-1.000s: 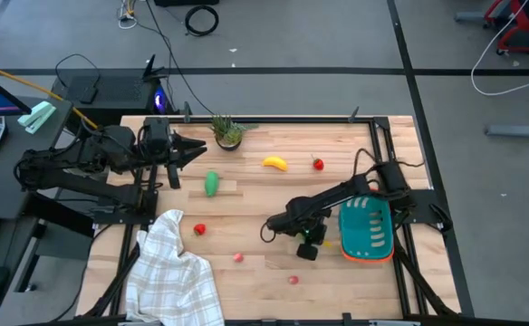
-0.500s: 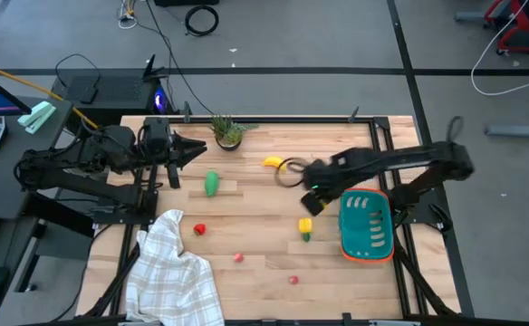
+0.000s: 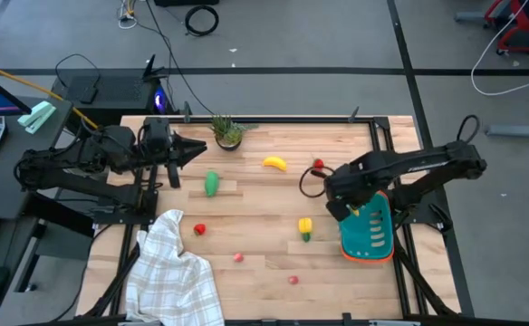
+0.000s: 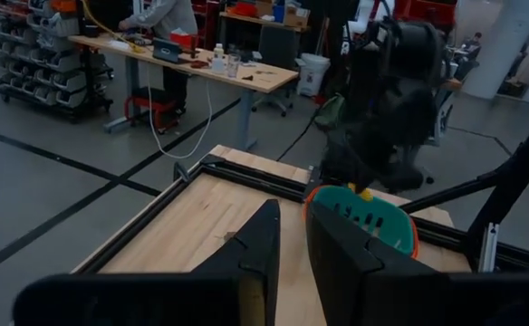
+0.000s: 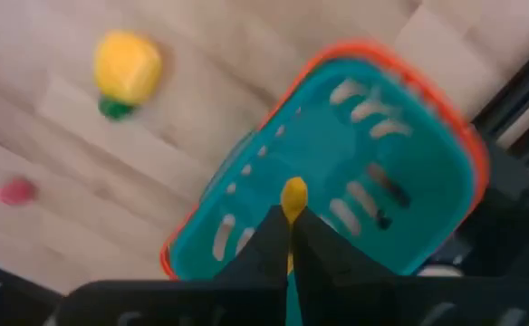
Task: Pick and placing Produce into tupperware
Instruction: Put the yellow corn into the blue basket, then put the green corn into the blue basket
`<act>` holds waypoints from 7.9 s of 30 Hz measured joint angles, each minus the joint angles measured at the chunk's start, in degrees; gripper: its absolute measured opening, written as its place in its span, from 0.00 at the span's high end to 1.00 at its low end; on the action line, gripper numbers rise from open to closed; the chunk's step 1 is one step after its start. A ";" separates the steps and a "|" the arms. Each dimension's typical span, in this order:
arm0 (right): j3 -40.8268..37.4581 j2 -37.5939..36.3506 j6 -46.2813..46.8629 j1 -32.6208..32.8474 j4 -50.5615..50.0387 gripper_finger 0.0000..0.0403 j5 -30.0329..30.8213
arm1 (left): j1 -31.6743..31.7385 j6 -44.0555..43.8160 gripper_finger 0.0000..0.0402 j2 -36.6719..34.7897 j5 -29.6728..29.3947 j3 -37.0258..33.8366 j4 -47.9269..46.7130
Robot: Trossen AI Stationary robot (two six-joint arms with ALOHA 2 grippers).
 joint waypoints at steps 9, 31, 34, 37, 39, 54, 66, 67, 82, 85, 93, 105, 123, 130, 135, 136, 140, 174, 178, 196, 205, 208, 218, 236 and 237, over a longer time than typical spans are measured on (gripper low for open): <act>-18.91 0.16 4.48 2.76 16.51 0.98 -8.57 | 0.01 -2.12 0.83 0.76 -1.08 -0.01 -0.12; -29.36 -0.06 8.52 2.59 27.85 0.68 -17.44 | 0.02 -0.87 0.85 0.74 -1.09 -0.02 -0.16; -27.29 -0.28 8.65 2.28 27.85 0.65 -17.63 | 0.02 -1.21 0.86 0.74 -1.09 -0.02 -0.09; -22.94 -0.62 8.47 1.53 26.97 0.65 -16.98 | 0.02 -2.37 0.86 0.74 -1.09 -0.02 0.10; -18.68 -0.65 7.65 0.91 25.47 0.65 -14.25 | 0.02 -3.78 0.86 0.74 -1.07 -0.02 0.11; 15.08 -0.73 -3.77 -3.81 11.70 0.67 12.84 | 6.30 -7.05 0.67 7.21 -1.07 -0.02 -2.39; 20.32 -0.72 -9.75 -3.86 11.98 0.66 26.93 | 16.65 -9.28 0.59 21.82 5.71 -0.07 -7.97; 20.10 -0.71 -9.75 -3.85 11.96 0.66 26.92 | 17.52 -13.72 0.59 22.23 6.30 -0.08 -10.72; 19.84 -0.65 -18.47 -5.66 11.97 0.66 32.53 | 19.43 -35.78 0.57 24.35 11.31 -0.07 -39.47; 19.84 -0.65 -19.01 -6.49 11.96 0.66 32.54 | 19.17 -35.72 0.53 27.01 11.35 0.00 -37.16; 19.84 -0.65 -22.58 -6.48 11.81 0.66 32.42 | 18.81 -42.98 0.38 37.09 11.35 -0.02 -37.04; 19.82 -0.65 -29.12 -6.48 11.75 0.66 32.43 | 15.87 -52.16 0.31 48.00 17.58 -0.04 -34.76; 19.80 -0.62 -28.78 -6.48 10.14 0.66 30.47 | 19.06 -52.64 0.31 50.66 17.09 -4.12 -33.48; 19.80 -0.62 -28.77 -6.48 10.22 0.66 30.48 | 20.01 -50.41 0.31 50.64 17.09 -6.66 -29.03; 19.80 -0.62 -27.51 -6.48 10.24 0.66 30.48 | 21.00 -48.55 0.31 50.66 16.90 -7.94 -26.04; 19.80 -0.62 -27.21 -6.48 10.24 0.66 30.48 | 21.33 -48.38 0.31 50.64 16.88 -8.16 -25.49; 19.80 -0.62 -27.06 -6.48 10.28 0.66 30.48 | 22.31 -44.82 0.31 50.64 16.87 -8.46 -23.88; 19.80 -0.64 -24.33 -6.48 10.30 0.66 34.79 | 21.57 -30.33 0.46 50.64 23.01 3.46 -20.37; 20.46 -2.21 -25.37 -7.29 10.22 0.66 43.60 | 19.85 -23.79 0.47 50.64 24.18 12.58 -20.21; 27.27 -13.43 -36.55 -8.36 19.70 0.67 56.05 | 9.01 -9.01 0.45 71.37 33.48 54.94 -15.02; 27.23 -12.05 -29.94 -8.36 10.84 0.68 55.62 | 1.01 -2.27 0.47 85.48 37.30 70.57 -8.57; 27.23 -11.55 -27.81 -8.36 7.67 0.68 54.28 | -1.59 -4.30 0.45 88.03 38.05 68.91 -2.89; 27.18 -11.07 -30.53 -8.35 5.07 0.68 52.30 | -4.57 -5.22 0.47 97.25 32.52 68.95 28.84; 27.18 -11.34 -32.28 -8.34 4.64 0.68 50.12 | -4.50 -4.97 0.43 105.93 26.94 68.81 27.14; 27.18 -11.33 -32.41 -8.34 4.64 0.68 50.12 | -4.52 -4.23 0.41 105.79 26.95 68.85 27.21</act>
